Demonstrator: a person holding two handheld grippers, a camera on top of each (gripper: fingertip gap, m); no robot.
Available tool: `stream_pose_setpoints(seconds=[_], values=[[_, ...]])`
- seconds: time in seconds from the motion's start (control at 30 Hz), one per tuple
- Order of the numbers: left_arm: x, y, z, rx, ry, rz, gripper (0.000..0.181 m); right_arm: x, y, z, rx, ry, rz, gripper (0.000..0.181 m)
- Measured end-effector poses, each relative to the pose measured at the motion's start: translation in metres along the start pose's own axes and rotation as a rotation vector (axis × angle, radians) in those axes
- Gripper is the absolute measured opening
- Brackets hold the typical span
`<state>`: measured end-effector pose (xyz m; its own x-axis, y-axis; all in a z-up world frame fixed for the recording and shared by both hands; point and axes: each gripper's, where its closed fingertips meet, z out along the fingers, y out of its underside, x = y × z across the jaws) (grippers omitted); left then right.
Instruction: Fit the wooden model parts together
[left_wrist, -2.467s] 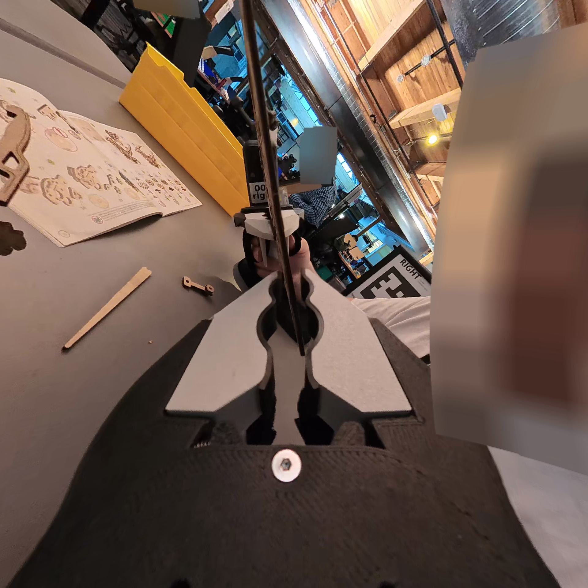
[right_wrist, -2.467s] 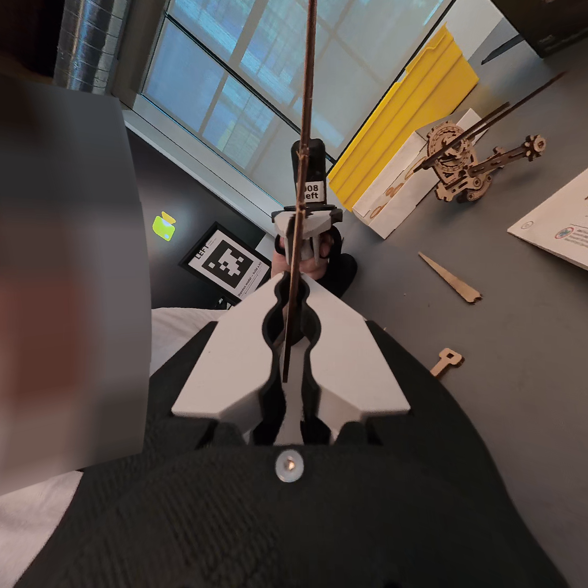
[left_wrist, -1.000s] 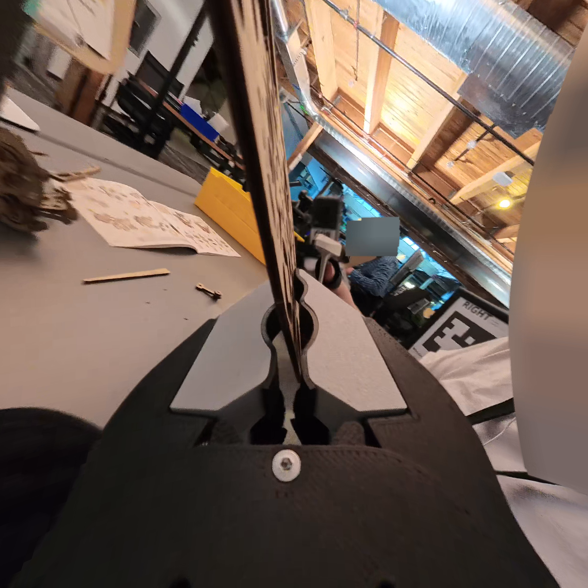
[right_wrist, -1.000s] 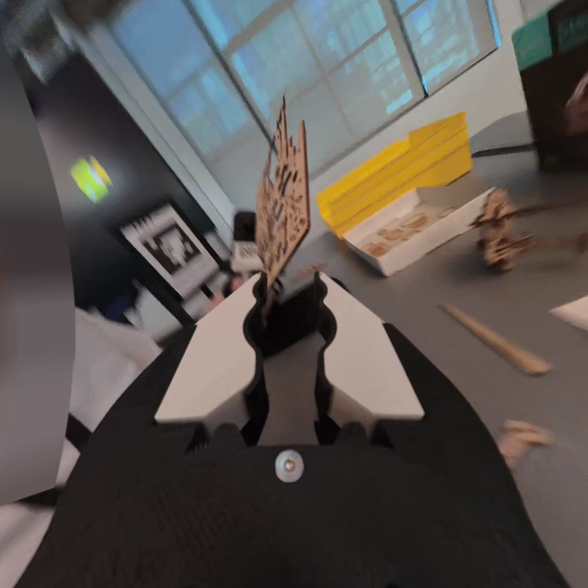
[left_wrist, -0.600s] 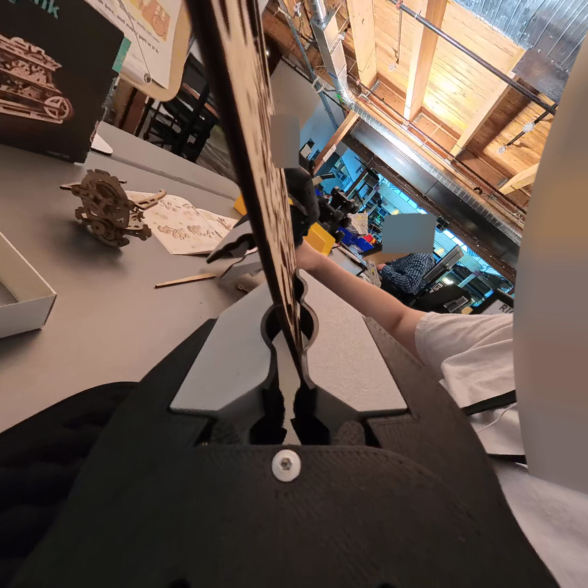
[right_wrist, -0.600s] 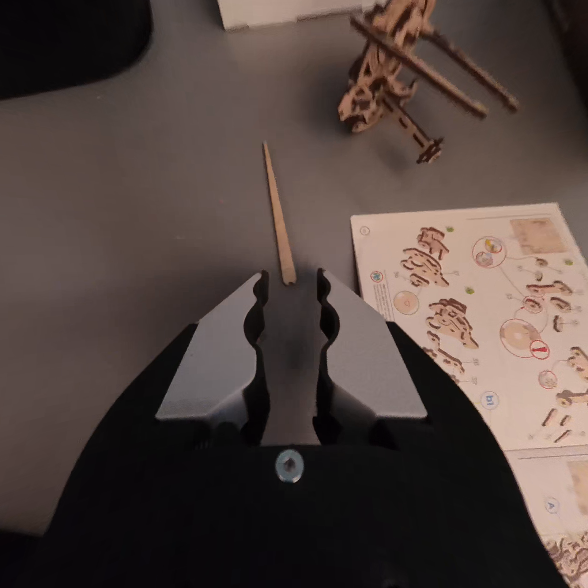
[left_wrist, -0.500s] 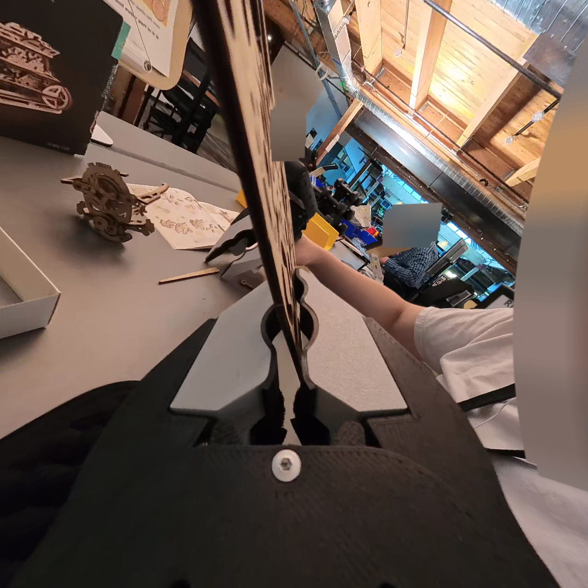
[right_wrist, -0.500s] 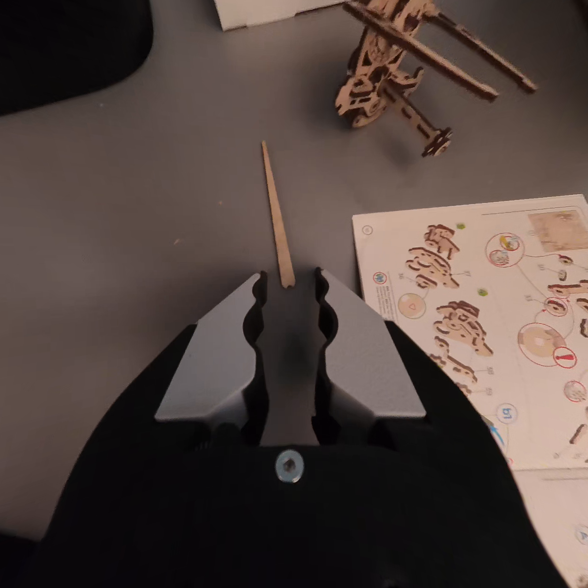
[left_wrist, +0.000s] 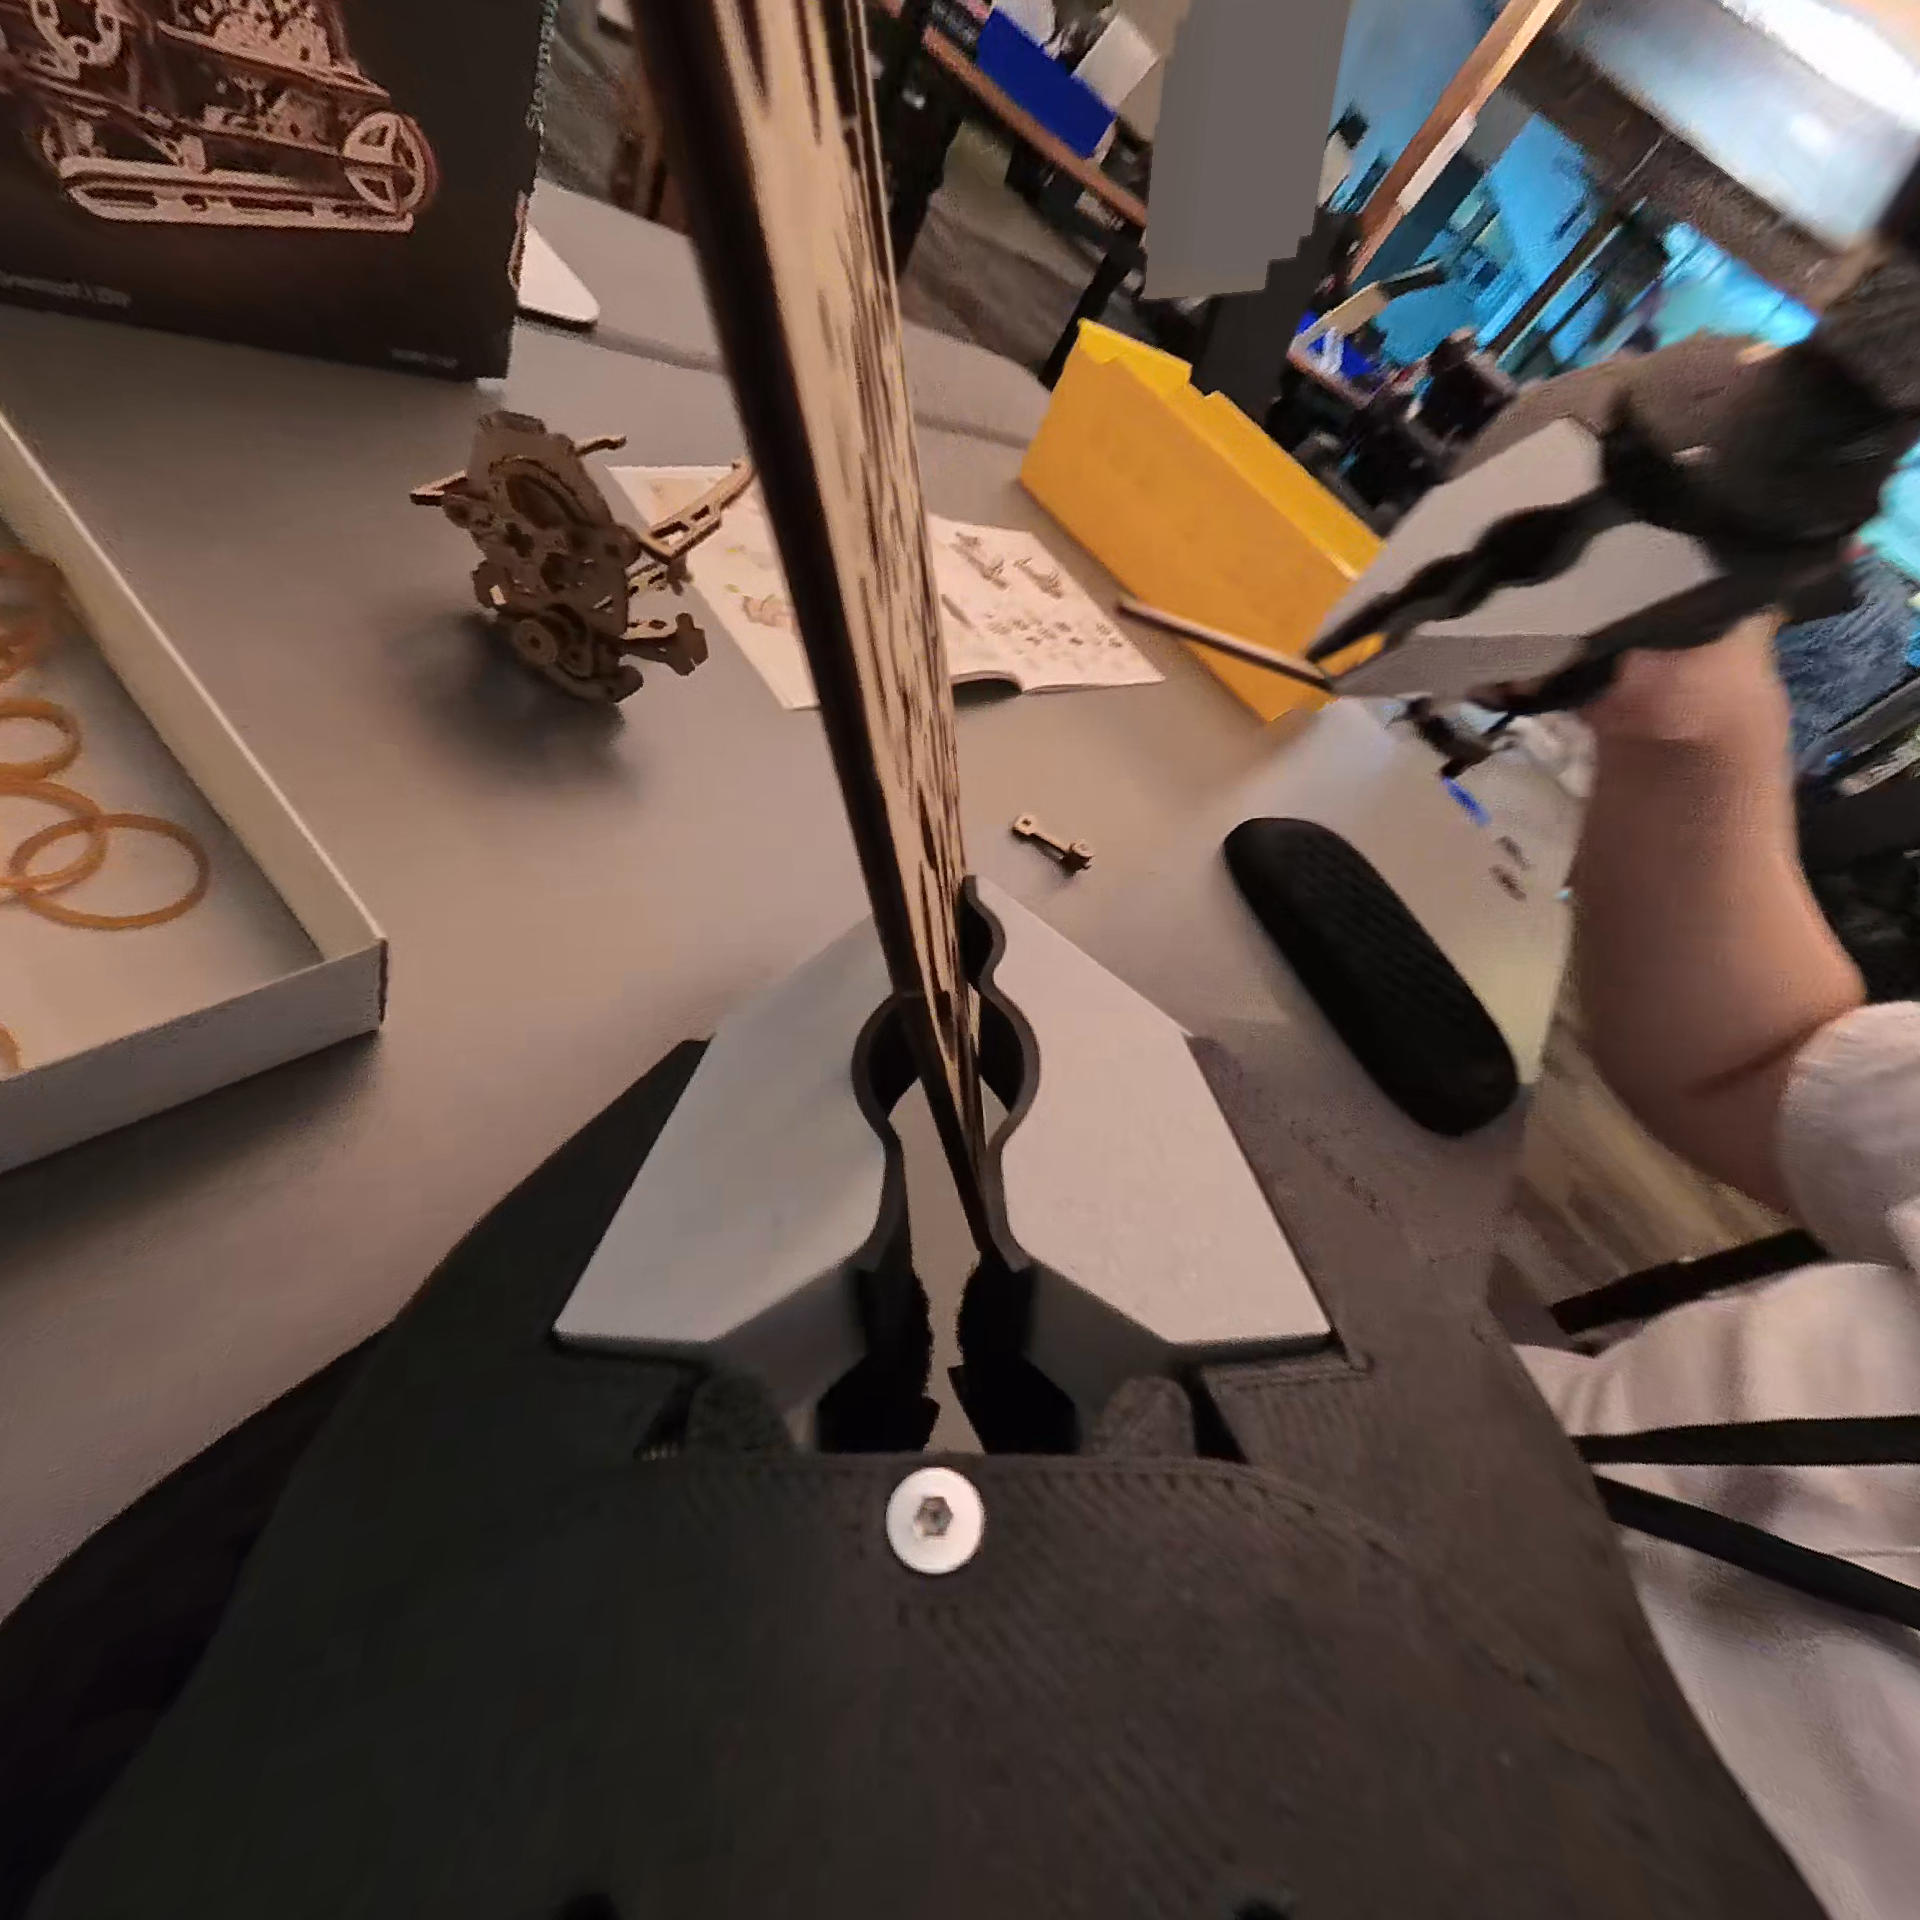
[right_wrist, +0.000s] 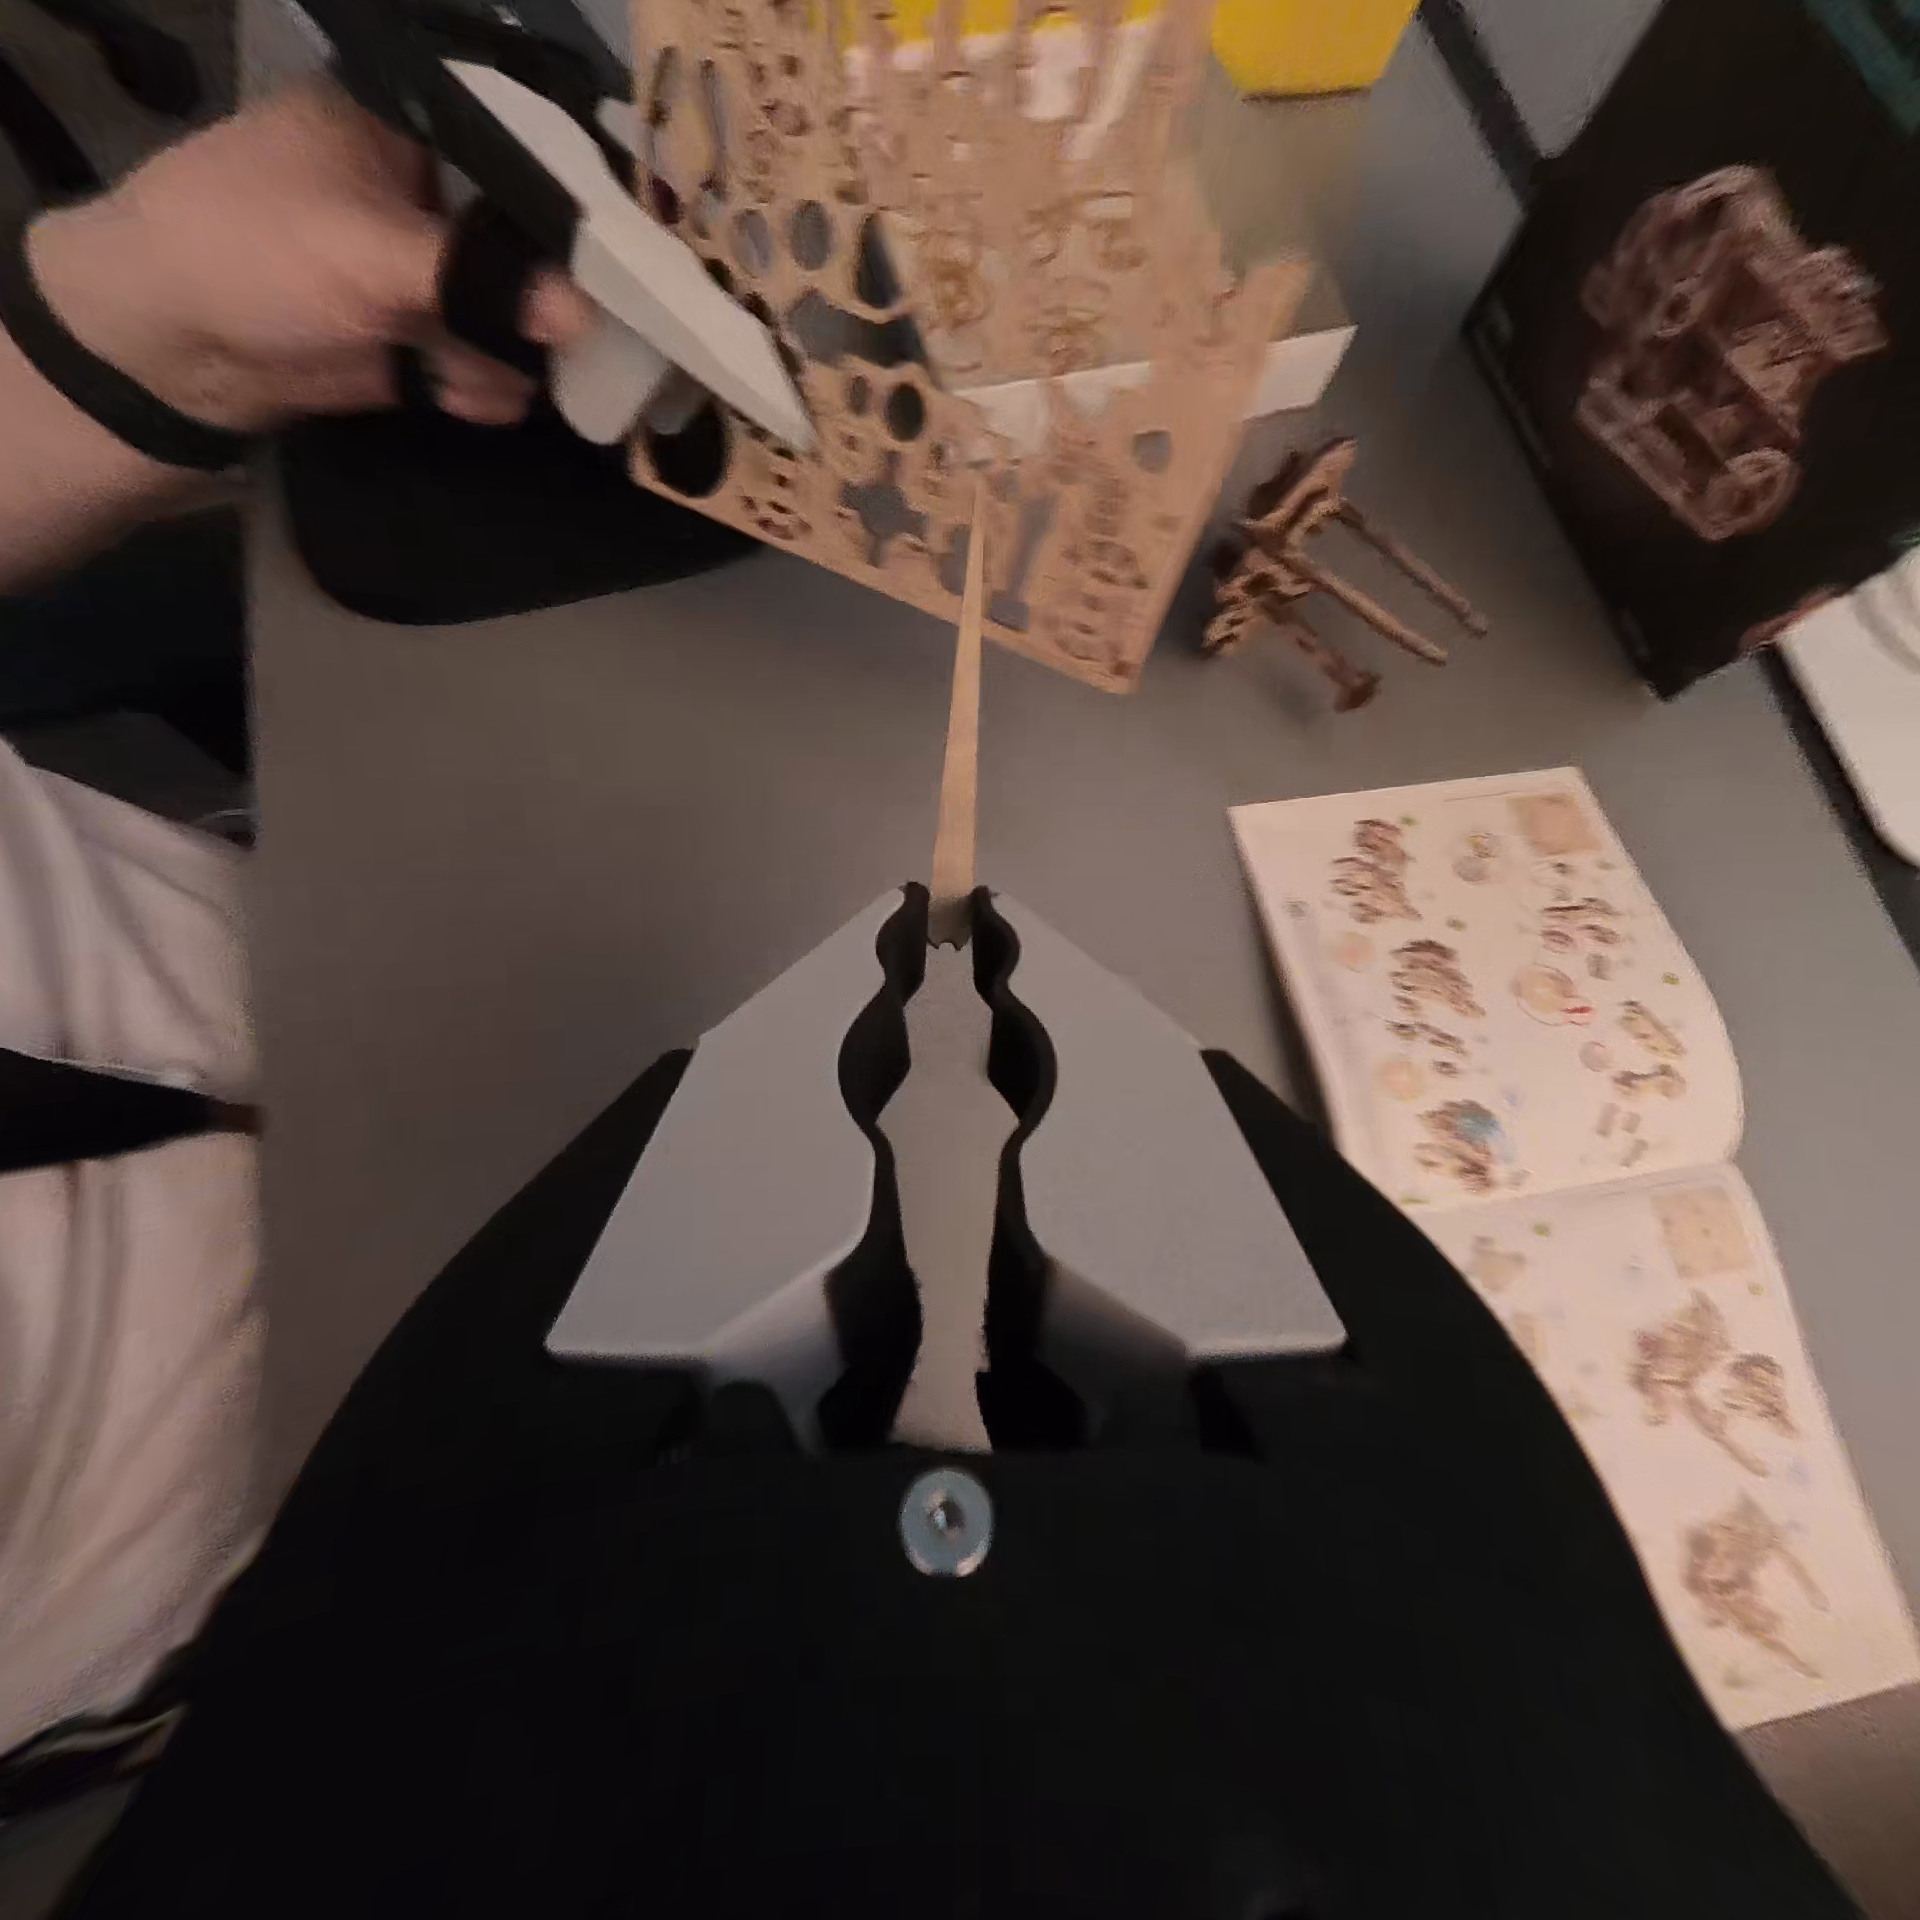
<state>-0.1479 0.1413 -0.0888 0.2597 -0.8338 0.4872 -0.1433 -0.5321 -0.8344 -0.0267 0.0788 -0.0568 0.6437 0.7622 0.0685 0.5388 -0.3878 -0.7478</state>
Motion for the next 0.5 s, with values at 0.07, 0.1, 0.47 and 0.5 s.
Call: stream_pose_setpoints(seconds=[0.07, 0.1, 0.47, 0.5], values=[[0.002, 0.001, 0.006, -0.013, -0.043, 0.054, 0.0, -0.019, 0.003, 0.013, -0.1, 0.007, 0.012, 0.006], [0.004, 0.001, 0.009, -0.014, -0.062, 0.086, 0.0, -0.024, 0.003, 0.019, -0.129, 0.025, 0.005, 0.006], [0.015, 0.001, 0.014, -0.01, -0.121, 0.2, 0.0, -0.038, -0.006, 0.029, -0.138, 0.065, 0.028, 0.006], [0.015, 0.001, 0.014, -0.011, -0.121, 0.202, 0.0, -0.038, -0.007, 0.029, -0.133, 0.07, 0.027, 0.006]])
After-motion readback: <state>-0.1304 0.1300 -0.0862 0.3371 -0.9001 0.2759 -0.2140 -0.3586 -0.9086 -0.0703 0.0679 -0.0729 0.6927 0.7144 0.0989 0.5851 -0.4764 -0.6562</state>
